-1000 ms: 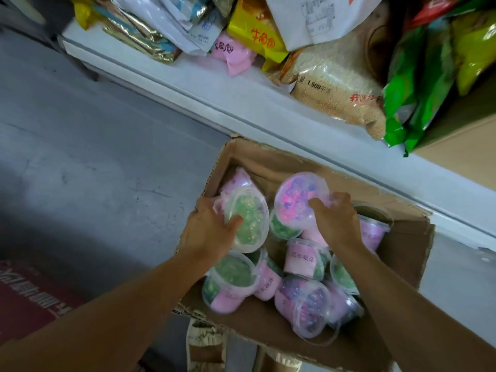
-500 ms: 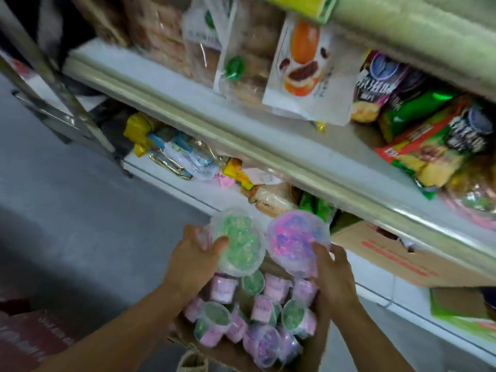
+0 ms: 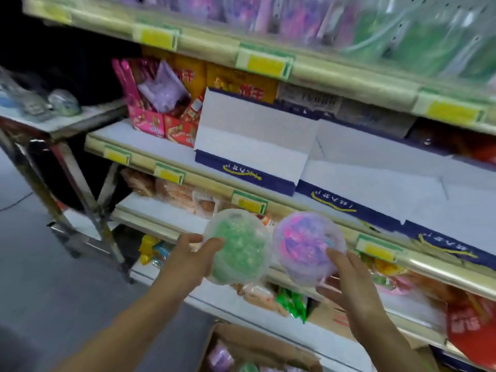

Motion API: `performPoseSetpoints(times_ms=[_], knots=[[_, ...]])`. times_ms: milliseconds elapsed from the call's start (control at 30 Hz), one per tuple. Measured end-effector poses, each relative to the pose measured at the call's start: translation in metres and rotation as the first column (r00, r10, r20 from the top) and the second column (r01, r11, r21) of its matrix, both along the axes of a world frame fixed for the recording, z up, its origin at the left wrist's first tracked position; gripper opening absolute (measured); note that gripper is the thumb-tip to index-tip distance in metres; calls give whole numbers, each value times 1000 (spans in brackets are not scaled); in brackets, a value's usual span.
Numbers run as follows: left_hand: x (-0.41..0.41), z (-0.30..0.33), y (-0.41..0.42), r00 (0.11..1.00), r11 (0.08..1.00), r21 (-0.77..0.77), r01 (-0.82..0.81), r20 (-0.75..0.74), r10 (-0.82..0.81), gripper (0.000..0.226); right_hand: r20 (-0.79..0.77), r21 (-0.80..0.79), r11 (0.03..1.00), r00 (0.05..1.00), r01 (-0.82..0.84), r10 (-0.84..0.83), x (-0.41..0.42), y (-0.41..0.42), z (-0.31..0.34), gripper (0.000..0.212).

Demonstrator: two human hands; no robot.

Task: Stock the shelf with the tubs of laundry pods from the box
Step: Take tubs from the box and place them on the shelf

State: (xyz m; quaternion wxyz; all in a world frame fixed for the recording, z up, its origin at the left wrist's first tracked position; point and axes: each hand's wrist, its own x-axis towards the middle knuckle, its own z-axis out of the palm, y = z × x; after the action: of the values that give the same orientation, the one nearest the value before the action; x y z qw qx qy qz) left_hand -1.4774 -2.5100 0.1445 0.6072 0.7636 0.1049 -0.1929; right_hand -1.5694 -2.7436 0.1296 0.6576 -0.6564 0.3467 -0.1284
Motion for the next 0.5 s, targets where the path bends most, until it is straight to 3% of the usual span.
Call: performPoseSetpoints(times_ms=[233, 500], knots=[[0, 99, 2, 991, 998, -67, 10, 130, -1, 31, 140, -48, 995, 986, -86, 92, 2, -14, 96, 35], [0, 184, 6, 973, 994, -101, -29, 224, 51, 41, 273, -90, 982, 944, -165, 184, 21, -18, 193, 37]])
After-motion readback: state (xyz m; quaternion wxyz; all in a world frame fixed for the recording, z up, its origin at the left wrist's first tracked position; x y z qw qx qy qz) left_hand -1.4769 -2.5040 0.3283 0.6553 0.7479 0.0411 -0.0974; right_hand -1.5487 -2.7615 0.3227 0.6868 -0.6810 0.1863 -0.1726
